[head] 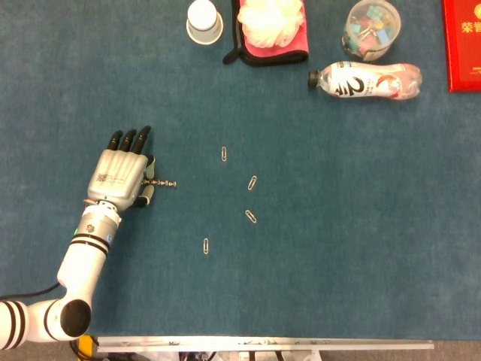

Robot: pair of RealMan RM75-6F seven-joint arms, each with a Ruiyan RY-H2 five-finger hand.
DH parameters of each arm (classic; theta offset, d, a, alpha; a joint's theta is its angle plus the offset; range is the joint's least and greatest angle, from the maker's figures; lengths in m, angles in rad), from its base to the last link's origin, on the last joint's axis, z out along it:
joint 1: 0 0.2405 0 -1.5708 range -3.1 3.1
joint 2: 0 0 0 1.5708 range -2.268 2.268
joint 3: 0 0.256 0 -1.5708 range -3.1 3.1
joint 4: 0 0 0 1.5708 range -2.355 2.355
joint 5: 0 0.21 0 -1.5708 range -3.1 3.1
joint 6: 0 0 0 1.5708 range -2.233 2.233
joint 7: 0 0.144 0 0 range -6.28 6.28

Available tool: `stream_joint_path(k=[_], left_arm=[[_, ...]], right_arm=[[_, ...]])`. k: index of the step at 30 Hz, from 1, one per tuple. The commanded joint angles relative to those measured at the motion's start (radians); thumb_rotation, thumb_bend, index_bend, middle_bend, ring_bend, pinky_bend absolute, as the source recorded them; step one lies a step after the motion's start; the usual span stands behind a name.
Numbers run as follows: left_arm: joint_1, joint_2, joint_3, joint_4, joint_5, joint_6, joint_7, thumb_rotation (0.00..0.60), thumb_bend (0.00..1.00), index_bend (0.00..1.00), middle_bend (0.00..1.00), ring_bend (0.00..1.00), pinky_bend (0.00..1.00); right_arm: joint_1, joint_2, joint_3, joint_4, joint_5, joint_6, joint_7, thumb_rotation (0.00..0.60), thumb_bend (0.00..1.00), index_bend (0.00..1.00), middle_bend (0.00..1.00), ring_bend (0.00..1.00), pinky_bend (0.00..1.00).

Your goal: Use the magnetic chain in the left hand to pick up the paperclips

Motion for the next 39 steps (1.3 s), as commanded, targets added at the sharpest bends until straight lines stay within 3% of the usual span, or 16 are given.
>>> stream_joint_path(k=[1, 14, 22, 39], left_arm=[[0.001, -0.003, 0.000, 0.004, -0.003, 0.000, 0.004, 0.600, 0.37, 0.46, 0.00, 0.00, 0.05], [0.008, -0.015, -0.003, 0.026, -0.013, 0.001, 0.014, 0.600, 0.37, 0.47, 0.00, 0.00, 0.05], [0.013, -0.027, -0.007, 0.039, -0.017, 0.012, 0.027, 0.600, 0.37, 0.56, 0.00, 0.00, 0.05], [0.026, 0.002, -0.005, -0.004, 0.013, 0.044, 0.042, 0.600, 0.37, 0.63, 0.00, 0.00, 0.05]], right_arm=[[0.000, 0.000, 0.000, 0.000, 0.001, -0.001, 0.000, 0.600, 0.00, 0.03, 0.08, 0.06, 0.33], [0.000, 0.000, 0.000, 0.000, 0.000, 0.000, 0.000, 0.600, 0.00, 0.03, 0.08, 0.06, 0.33], [0.000, 0.000, 0.000, -0.001, -0.001, 0.001, 0.000, 0.600, 0.00, 0.03, 0.08, 0.06, 0.33], [-0.001, 0.001, 0.000, 0.000, -0.001, 0.001, 0.002, 0.600, 0.00, 0.03, 0.08, 0.06, 0.33]])
